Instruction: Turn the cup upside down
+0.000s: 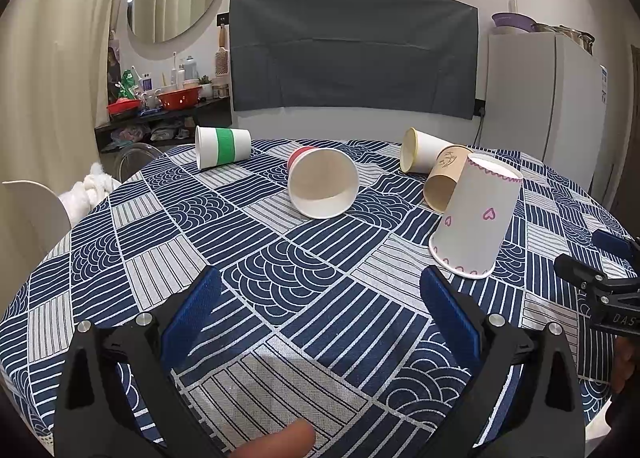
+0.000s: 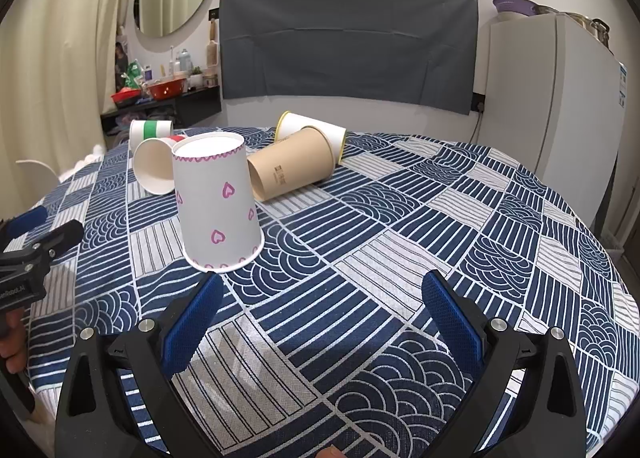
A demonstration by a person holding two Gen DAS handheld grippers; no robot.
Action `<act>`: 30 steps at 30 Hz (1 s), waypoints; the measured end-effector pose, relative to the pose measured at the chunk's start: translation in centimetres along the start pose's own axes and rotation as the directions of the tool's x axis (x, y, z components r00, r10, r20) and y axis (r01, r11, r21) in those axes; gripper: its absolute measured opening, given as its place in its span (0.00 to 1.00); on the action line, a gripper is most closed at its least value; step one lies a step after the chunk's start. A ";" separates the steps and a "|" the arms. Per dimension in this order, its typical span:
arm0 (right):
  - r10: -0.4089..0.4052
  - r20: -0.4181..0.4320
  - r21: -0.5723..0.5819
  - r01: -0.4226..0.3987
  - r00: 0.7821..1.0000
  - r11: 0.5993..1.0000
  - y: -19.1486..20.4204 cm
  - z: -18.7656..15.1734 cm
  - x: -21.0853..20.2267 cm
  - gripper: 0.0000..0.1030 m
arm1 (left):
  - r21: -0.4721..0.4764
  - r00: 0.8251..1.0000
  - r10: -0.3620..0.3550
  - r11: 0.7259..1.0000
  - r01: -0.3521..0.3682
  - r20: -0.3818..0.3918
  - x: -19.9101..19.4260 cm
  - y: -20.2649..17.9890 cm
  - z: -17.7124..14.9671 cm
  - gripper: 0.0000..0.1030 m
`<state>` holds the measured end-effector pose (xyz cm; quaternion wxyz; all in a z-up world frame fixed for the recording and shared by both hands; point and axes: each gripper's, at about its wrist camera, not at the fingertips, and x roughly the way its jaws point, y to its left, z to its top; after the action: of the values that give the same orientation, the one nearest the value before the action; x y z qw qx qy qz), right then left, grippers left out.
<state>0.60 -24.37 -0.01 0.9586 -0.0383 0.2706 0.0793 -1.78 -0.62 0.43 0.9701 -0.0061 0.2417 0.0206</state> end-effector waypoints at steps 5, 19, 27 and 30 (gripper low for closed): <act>0.000 -0.003 -0.002 0.000 1.000 1.000 0.1 0.0 0.1 0.92 | 0.003 1.000 -0.006 1.000 0.006 0.006 -0.1 0.0 0.0 0.94; 0.001 -0.007 -0.006 -0.001 1.000 1.000 0.2 0.0 0.2 0.92 | 0.007 1.000 -0.010 1.000 0.010 0.007 0.0 -0.1 0.0 0.94; 0.004 -0.012 -0.009 -0.004 1.000 1.000 0.2 0.0 0.3 0.92 | 0.002 1.000 -0.002 1.000 0.002 0.003 0.1 0.0 0.0 0.94; 0.002 -0.010 -0.009 -0.003 1.000 1.000 0.2 0.0 0.2 0.92 | 0.002 1.000 -0.004 1.000 0.004 0.006 0.0 0.0 0.0 0.94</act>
<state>0.75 -24.10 -0.11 0.9570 -0.0425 0.2751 0.0815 -1.74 -0.61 0.44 0.9708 -0.0053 0.2390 0.0185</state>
